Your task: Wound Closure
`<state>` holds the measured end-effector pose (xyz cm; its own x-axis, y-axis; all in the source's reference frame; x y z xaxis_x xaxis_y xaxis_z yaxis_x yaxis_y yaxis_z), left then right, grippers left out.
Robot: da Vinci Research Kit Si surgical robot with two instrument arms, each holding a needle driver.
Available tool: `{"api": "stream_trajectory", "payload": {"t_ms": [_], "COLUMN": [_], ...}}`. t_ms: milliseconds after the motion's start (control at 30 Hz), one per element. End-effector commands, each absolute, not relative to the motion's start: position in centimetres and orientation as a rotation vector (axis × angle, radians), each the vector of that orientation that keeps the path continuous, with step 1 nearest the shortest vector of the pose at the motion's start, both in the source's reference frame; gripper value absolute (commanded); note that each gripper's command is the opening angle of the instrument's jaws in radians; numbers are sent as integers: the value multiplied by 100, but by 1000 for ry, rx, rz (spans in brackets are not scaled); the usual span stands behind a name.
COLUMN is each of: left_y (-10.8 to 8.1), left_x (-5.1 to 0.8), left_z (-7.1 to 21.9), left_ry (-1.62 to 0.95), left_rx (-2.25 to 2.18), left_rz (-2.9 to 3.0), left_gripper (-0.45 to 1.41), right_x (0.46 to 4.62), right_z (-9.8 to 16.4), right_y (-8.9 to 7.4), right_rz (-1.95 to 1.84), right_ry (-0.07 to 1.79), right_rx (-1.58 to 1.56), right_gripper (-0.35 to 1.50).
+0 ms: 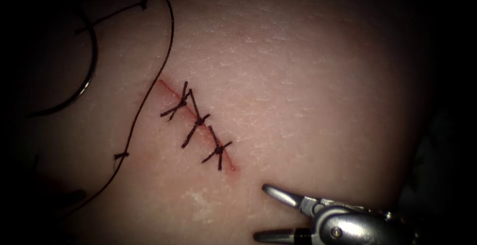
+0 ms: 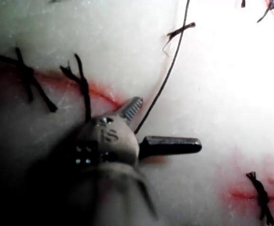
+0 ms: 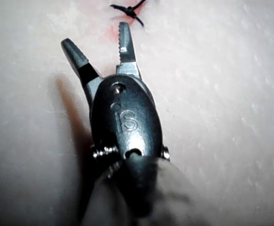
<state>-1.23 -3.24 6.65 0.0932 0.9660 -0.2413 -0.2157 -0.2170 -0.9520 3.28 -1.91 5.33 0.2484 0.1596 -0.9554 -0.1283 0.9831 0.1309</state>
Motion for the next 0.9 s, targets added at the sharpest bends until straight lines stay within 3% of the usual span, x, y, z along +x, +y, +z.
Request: {"api": "stream_trajectory", "payload": {"t_ms": [33, 400, 700, 900], "left_y": [-337, -294, -246, -241], "left_x": [-127, -154, -158, -160], "left_z": [666, 600, 569, 568], "left_ry": [-848, -647, -52, -75], "left_rx": [-1282, -1526, -1450, -1478], "left_rz": [1387, 1623, 2041, 2104], "left_gripper": [120, 118, 118, 116], "right_x": [338, 338, 336, 338], "right_z": [539, 533, 514, 501], "right_y": [-196, -184, -159, -147], "right_rz": [196, 221, 259, 267], "right_ry": [1307, 1313, 1302, 1299], "right_rx": [30, 29, 48, 76], "right_gripper": [136, 138, 140, 140]}}
